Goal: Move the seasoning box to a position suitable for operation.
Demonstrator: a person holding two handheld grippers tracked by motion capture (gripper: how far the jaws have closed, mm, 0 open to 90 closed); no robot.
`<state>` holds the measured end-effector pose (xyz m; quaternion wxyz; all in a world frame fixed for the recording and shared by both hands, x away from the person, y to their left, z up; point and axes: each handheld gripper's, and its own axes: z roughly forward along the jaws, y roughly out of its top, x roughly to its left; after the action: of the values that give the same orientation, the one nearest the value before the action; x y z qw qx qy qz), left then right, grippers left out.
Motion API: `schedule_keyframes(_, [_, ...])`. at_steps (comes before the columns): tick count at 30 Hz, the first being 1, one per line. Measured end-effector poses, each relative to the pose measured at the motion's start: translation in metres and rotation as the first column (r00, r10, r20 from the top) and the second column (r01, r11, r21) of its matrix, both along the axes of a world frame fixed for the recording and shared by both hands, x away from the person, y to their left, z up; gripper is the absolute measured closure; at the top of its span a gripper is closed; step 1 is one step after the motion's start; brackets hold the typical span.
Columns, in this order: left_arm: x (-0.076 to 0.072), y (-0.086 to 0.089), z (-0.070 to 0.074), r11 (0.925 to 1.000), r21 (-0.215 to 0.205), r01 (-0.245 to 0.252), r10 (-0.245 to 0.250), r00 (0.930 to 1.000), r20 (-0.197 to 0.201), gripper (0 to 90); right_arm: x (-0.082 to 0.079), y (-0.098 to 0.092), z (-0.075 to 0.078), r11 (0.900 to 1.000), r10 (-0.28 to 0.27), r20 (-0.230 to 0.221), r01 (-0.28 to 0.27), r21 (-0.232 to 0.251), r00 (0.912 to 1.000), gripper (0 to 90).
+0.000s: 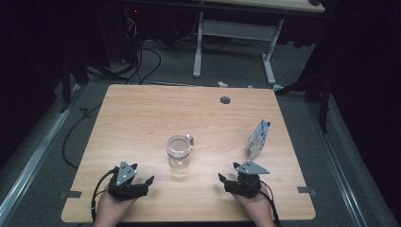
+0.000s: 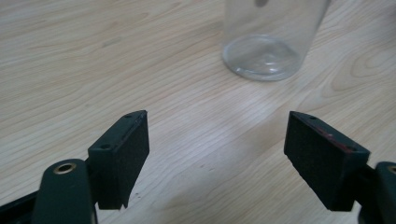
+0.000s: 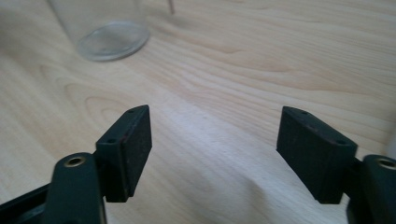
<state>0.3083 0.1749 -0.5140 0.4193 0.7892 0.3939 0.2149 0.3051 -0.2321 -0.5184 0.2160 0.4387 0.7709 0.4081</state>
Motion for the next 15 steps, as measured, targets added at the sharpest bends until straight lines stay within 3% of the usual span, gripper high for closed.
schedule_keyframes(3, [0.001,0.006,0.001,0.9989,-0.047,-0.003,0.003,1.0000,-0.009,26.7,-0.003,-0.005,0.001,1.000,-0.029,0.034,0.029,0.002,0.9990,32.9])
schedule_keyframes(8, [0.005,0.010,0.000,0.9981,-0.061,0.000,0.000,1.0000,-0.006,31.5,-0.006,-0.007,0.001,1.000,-0.028,0.078,0.029,-0.004,0.9966,39.9])
schedule_keyframes(15, [0.003,0.013,0.000,0.9975,-0.071,0.001,-0.001,1.0000,-0.005,33.1,-0.005,-0.005,-0.002,1.000,-0.026,0.062,0.026,0.000,0.9977,43.2])
